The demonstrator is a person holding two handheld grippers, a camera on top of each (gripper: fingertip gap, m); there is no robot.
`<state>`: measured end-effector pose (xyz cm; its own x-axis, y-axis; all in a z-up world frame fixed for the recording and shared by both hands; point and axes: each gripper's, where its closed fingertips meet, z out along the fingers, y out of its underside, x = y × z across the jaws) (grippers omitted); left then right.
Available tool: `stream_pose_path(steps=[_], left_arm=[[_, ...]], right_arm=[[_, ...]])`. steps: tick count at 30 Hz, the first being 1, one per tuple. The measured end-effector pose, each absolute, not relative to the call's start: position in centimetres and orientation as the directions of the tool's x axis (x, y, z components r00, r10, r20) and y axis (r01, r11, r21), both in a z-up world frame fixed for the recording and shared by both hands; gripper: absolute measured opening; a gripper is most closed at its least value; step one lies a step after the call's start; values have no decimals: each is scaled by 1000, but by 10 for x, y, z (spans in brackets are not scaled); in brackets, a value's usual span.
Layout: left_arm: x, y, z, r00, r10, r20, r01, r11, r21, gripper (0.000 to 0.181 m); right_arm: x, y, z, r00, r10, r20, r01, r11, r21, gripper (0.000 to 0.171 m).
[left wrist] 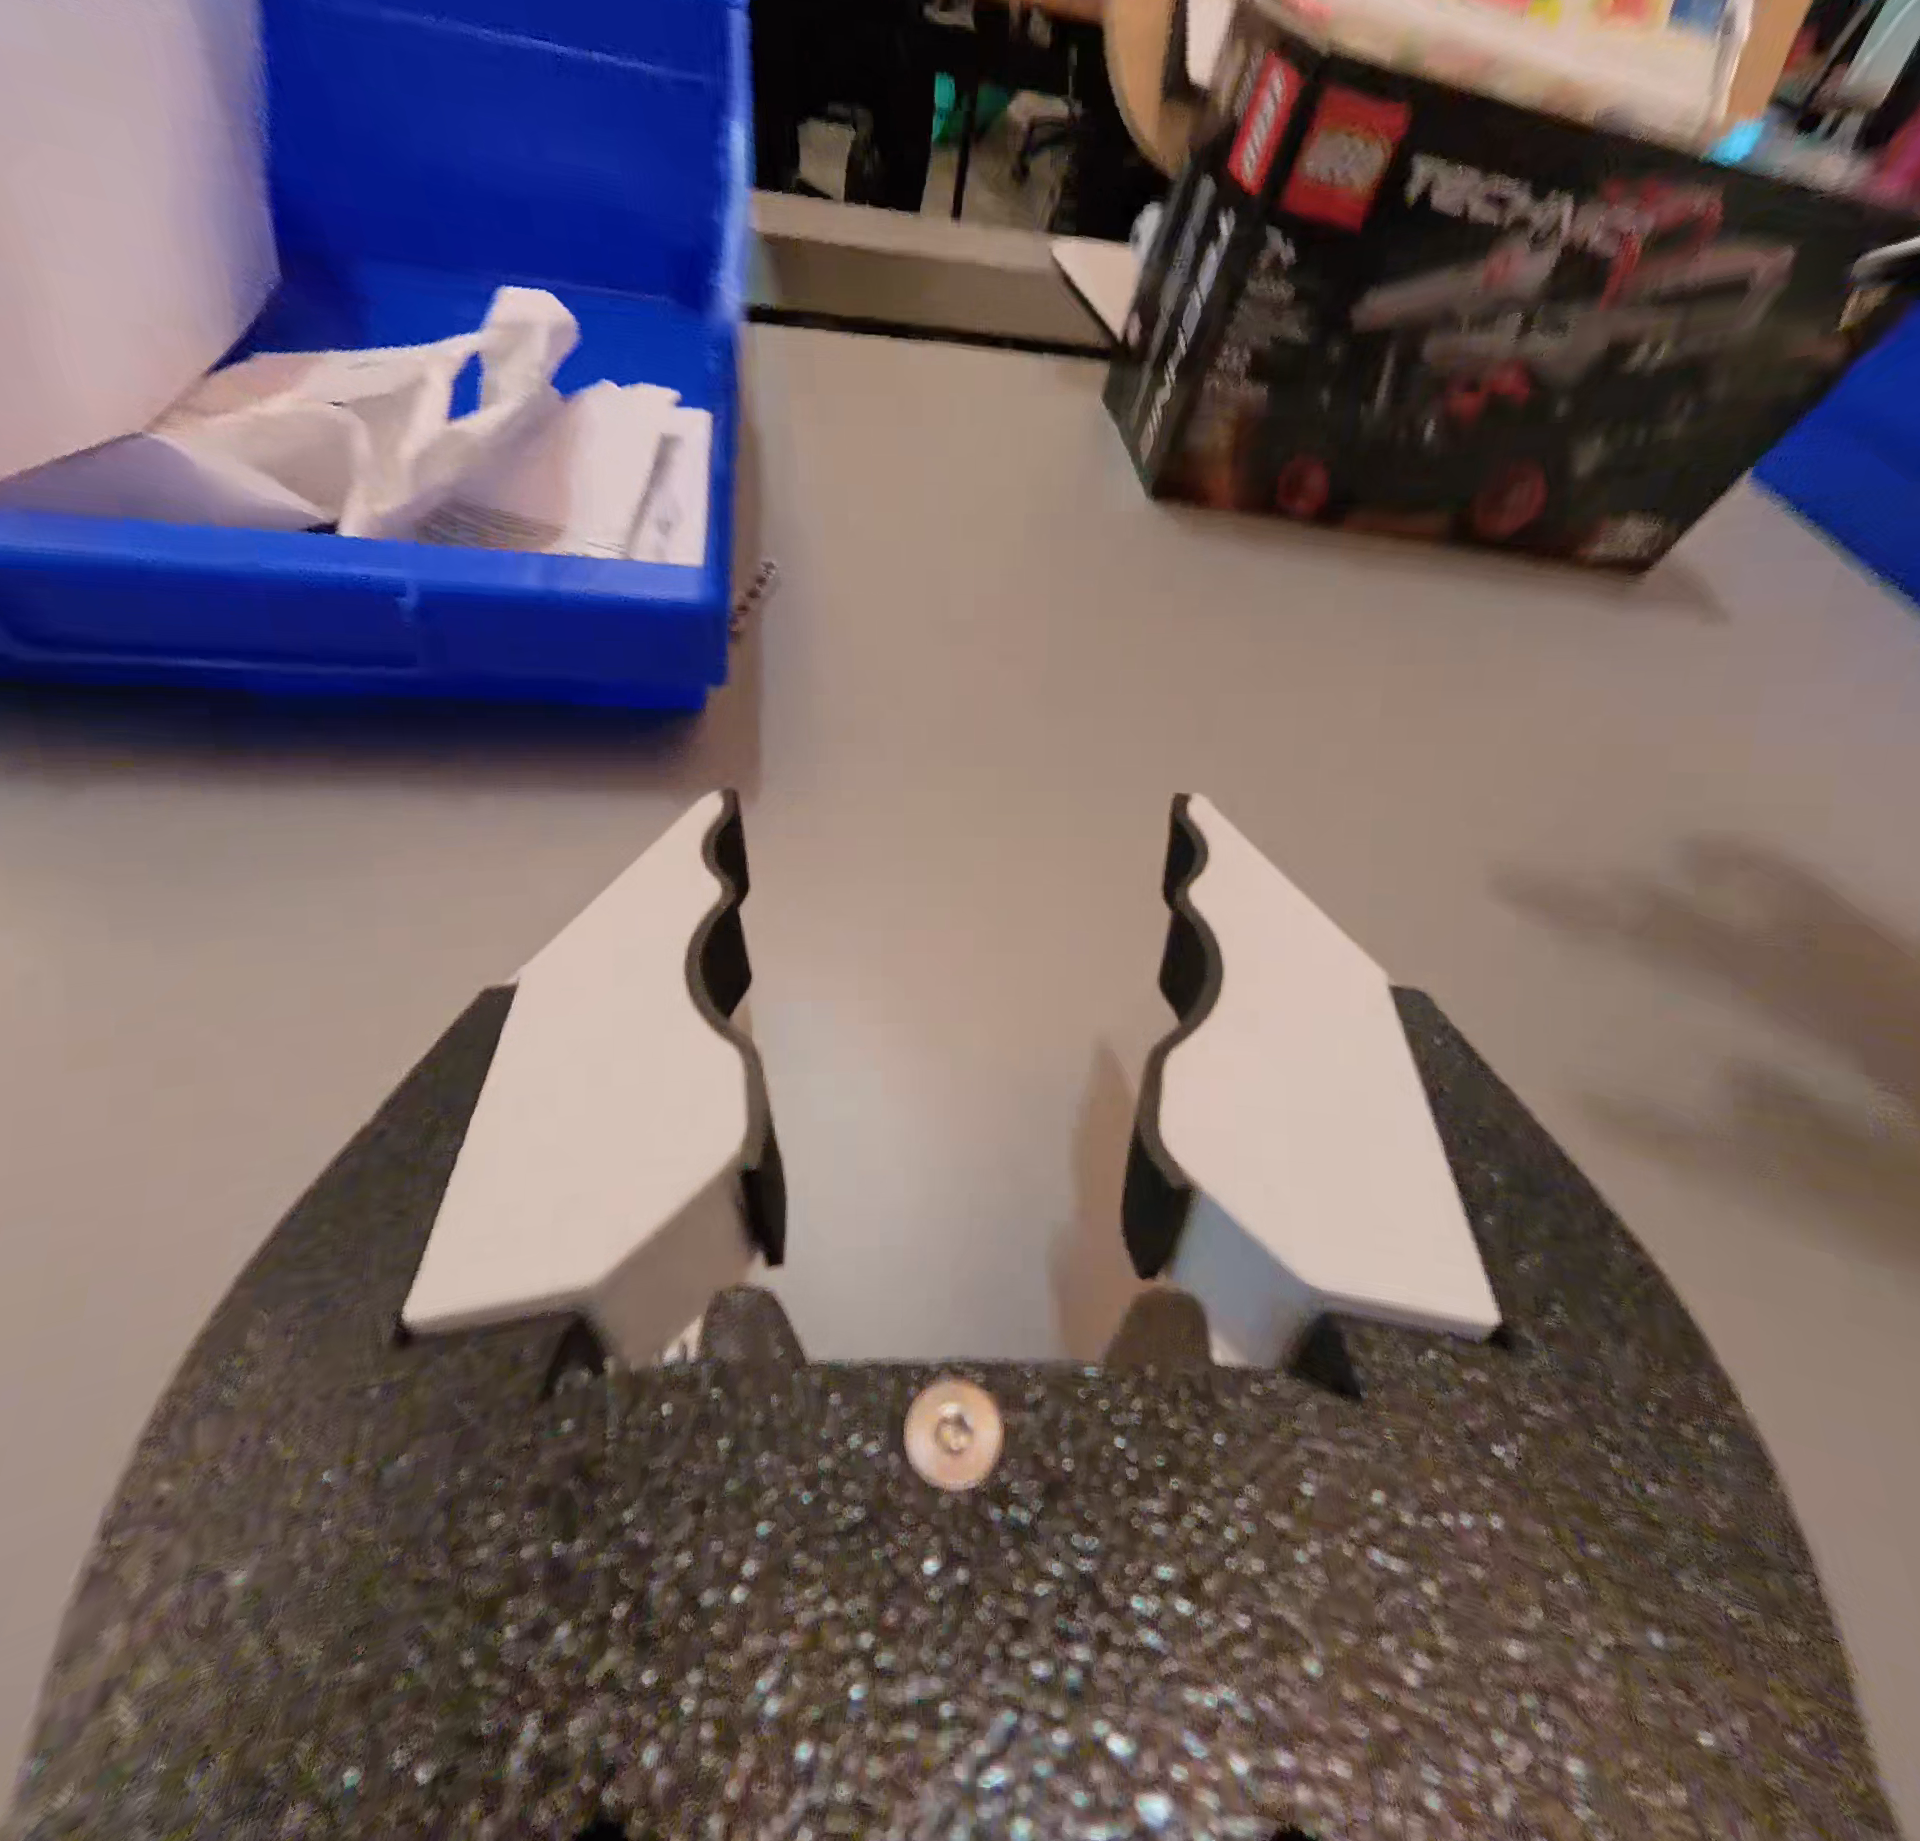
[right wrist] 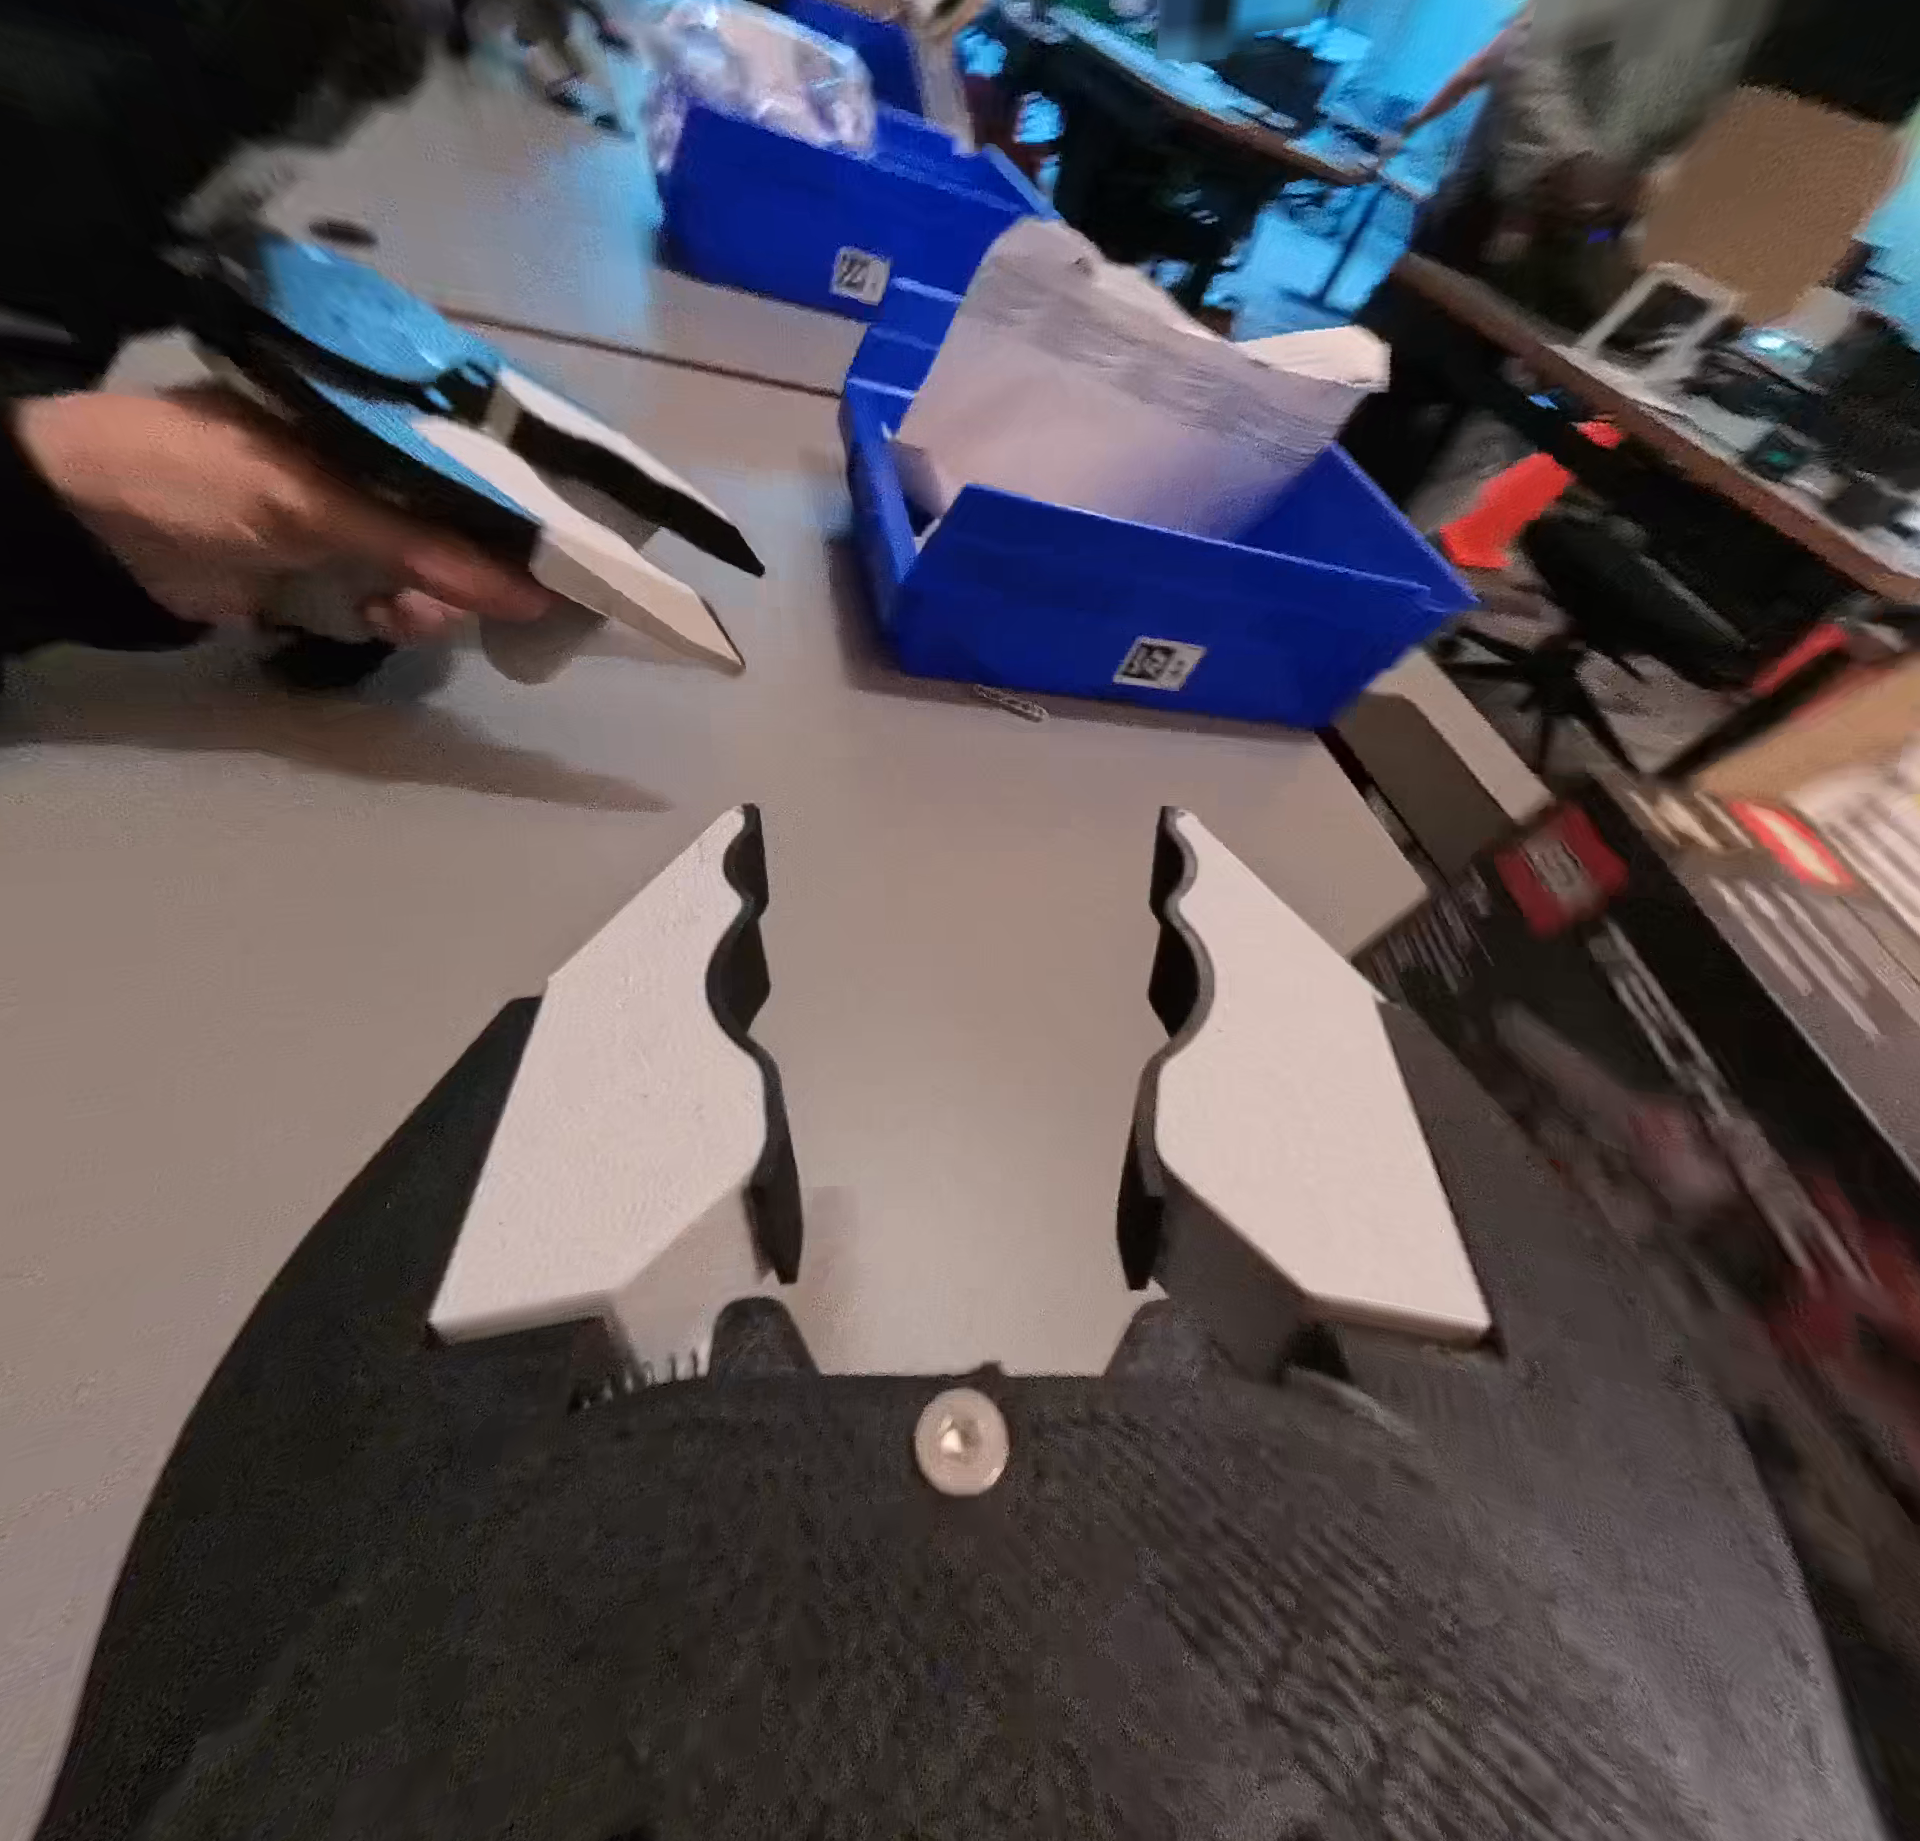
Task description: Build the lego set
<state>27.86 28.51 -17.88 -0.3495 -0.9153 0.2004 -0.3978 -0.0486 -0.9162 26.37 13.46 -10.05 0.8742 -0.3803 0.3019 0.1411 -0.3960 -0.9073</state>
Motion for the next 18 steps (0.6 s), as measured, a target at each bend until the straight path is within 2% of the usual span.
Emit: stream_pose_path(steps=[1, 5, 8, 13, 18], left_arm=[[282, 288, -175, -368, -903, 221, -384, -68, -921, 75], [286, 297, -173, -418, -880, 226, -370, -62, -927, 70], [283, 297, -172, -456, -849, 266, -384, -82, -920, 69], [278, 295, -174, -502, -808, 309, -416, -88, -905, 68], [276, 291, -174, -530, -776, 342, -437, -96, -894, 65]], right_arm=[[285, 154, -107, 885, -351, 306, 144, -418, -897, 75], [333, 228, -137, 974, -130, 185, 109, -447, -888, 72], [362, 262, -163, 982, 2, 187, 163, -498, -852, 69], [397, 283, -206, 993, 104, 48, 103, -628, -771, 58], [412, 291, -228, 989, 147, 26, 120, -675, -728, 53]])
